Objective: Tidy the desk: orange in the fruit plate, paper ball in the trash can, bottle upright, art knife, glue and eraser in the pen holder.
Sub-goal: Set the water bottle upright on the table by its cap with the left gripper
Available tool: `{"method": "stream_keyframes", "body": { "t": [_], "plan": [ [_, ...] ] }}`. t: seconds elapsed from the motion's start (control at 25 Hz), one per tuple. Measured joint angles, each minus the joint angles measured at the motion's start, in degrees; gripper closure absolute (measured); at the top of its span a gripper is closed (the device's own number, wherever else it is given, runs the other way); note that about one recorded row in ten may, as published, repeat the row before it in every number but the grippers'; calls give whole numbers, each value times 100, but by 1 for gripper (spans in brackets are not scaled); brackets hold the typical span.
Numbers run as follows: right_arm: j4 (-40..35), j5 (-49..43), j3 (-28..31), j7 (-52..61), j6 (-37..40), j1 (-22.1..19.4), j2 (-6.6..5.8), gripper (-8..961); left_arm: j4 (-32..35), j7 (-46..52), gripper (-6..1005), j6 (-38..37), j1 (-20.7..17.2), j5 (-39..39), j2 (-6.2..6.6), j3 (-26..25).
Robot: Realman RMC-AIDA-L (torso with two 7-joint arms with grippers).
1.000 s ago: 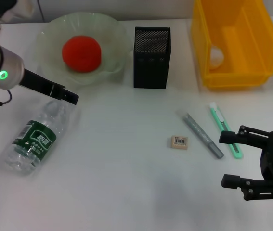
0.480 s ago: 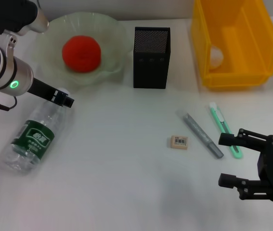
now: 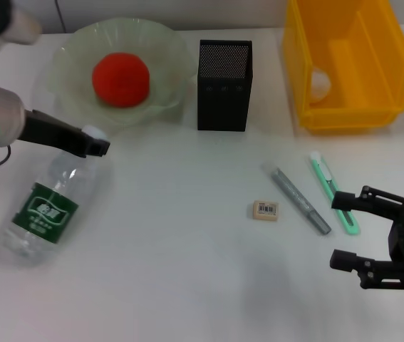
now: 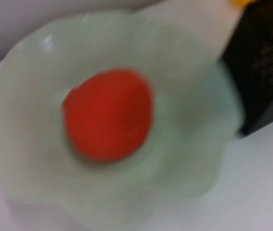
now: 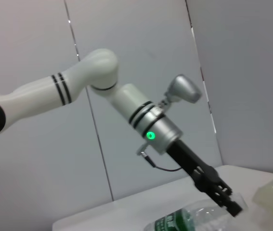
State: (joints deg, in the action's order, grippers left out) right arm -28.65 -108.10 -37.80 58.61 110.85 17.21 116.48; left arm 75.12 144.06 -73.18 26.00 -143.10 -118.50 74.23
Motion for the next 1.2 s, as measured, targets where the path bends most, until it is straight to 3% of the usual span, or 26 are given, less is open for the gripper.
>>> {"method": "stream_keyframes", "body": {
  "t": [0.32,0.48,0.56,0.72,0.88,0.92,1.04,1.12,1.2],
  "plan": [
    [0,17,163,273,36,157,25,101,-12,-2067,527,-905,-565,2025,4,-1428],
    [0,22,204,374,40,250,38,101,-339,-2764,520,-1224,-696,2756,5,-1841],
    [3,23,206,433,26,305,45,101,-1013,-3578,516,-1416,-734,3437,6,-2261],
    [15,26,226,486,-50,398,102,101,-1969,-4543,508,-1457,-703,4154,15,-2557],
    [34,27,246,490,-107,443,142,101,-2645,-5317,500,-1485,-692,4686,16,-2697],
    [45,27,252,492,-160,459,160,101,-3169,-6044,498,-1494,-689,5091,14,-2758],
    [54,27,257,493,-256,479,193,101,-3654,-6769,492,-1500,-688,5472,13,-2776],
    [66,27,257,494,-312,499,224,101,-4677,-8269,488,-1592,-685,6351,0,-2781],
    [87,27,257,494,-344,515,239,101,-4946,-8691,484,-1642,-685,6580,-8,-2781]
  ]
}}
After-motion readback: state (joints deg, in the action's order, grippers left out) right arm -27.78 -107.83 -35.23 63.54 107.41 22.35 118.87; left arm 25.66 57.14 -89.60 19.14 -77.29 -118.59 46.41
